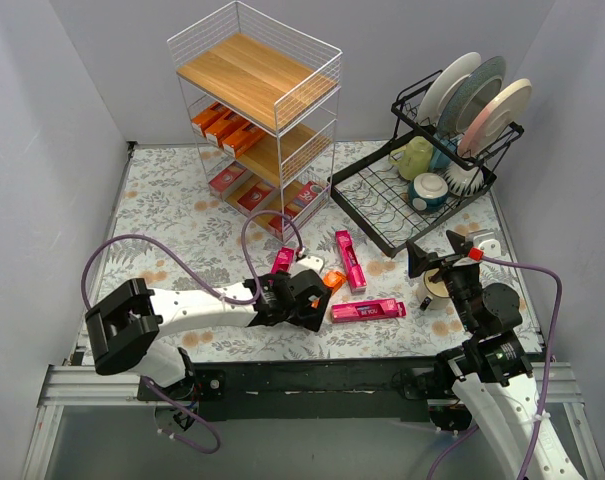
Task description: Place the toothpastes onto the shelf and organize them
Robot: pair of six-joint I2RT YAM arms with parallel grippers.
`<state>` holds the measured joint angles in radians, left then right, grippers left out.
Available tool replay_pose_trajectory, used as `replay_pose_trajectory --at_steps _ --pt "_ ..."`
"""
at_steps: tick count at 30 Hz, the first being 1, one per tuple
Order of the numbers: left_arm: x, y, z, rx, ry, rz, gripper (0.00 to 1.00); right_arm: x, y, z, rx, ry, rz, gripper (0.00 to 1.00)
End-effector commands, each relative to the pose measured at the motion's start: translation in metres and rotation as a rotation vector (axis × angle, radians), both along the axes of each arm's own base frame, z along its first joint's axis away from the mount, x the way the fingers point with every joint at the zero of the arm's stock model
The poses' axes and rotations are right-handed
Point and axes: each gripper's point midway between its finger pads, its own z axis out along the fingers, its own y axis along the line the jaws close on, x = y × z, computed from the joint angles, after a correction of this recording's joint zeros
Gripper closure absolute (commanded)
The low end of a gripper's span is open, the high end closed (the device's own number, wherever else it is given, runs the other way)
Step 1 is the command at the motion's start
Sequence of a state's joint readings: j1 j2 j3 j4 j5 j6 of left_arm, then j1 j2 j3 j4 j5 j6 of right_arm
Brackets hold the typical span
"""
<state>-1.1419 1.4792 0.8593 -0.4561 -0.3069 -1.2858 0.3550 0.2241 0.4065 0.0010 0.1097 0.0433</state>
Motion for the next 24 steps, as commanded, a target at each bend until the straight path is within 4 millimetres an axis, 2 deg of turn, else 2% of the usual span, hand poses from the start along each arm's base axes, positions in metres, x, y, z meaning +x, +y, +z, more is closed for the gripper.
replay_pose_trajectory --at_steps 1,5,11,24 --pt "0.01 0.008 0.008 -0.021 -0.096 -0.019 0.18 -0.001 -0.002 0.02 0.008 -0.062 -0.008 0.01" --pt "0.014 0.001 0.008 -0.03 -0.144 -0.059 0.21 -0.001 -0.001 0.02 0.006 -0.06 -0.005 0.01" --pt "0.02 0.007 -0.009 0.049 -0.176 -0.082 0.26 -0.001 -0.001 0.019 0.005 -0.06 -0.004 0.01" --pt "0.006 0.006 -0.037 0.141 -0.14 -0.143 0.43 0.001 -0.005 0.019 0.003 -0.059 -0.029 0.01"
